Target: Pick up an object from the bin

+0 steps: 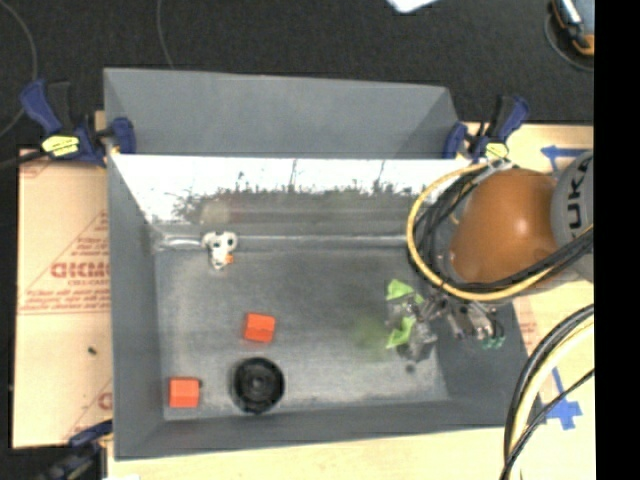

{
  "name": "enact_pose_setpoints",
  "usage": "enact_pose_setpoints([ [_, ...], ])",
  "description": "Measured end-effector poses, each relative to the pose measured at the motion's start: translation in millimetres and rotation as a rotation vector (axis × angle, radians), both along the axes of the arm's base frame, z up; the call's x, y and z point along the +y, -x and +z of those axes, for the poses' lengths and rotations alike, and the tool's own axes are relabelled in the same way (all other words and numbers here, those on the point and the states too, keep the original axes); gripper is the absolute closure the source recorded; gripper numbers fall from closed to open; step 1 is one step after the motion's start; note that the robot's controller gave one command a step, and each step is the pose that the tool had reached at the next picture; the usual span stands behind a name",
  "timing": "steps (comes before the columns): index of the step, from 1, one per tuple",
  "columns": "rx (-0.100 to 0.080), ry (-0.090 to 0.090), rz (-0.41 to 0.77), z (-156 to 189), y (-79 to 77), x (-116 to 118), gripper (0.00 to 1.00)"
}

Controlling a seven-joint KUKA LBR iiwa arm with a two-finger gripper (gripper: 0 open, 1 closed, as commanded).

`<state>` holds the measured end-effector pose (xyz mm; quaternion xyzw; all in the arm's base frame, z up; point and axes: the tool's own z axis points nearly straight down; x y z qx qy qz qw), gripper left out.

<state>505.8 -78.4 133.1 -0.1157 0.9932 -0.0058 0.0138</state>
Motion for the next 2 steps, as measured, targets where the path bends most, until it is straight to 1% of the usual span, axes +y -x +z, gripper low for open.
enact_pose_setpoints([
  [1, 0.002, -0.003, -0.056, 23, 2.7, -4, 1.00],
  [2, 0.002, -0.001, -0.017, 131, 14.7, -9, 1.00],
])
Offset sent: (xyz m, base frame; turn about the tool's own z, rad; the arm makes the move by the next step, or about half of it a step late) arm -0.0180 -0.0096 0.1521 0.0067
